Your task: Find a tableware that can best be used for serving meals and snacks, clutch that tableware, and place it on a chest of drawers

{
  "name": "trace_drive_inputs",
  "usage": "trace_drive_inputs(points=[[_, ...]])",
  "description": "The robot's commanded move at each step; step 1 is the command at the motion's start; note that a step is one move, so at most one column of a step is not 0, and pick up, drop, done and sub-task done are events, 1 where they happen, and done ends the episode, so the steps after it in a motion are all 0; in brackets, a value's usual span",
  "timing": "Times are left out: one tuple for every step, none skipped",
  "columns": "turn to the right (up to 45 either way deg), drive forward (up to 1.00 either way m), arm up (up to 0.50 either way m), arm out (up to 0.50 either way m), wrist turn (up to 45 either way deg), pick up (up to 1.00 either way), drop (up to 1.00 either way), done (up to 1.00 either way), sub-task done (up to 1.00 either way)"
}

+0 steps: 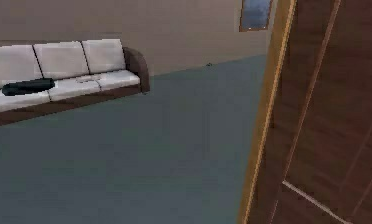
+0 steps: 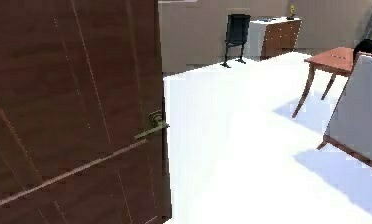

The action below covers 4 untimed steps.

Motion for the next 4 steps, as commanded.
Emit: trace_drive_inputs(points=[[0.0, 0.95, 0.0, 0.0, 0.0, 0.0, 0.0, 0.0, 0.0], [24.0, 0.0, 0.0, 0.0, 0.0, 0.0, 0.0, 0.0, 0.0], [0.0, 1.0, 0.0, 0.0, 0.0, 0.0, 0.0, 0.0, 0.0], [3.0, 0.0, 0.0, 0.0, 0.0, 0.0, 0.0, 0.0, 0.0]])
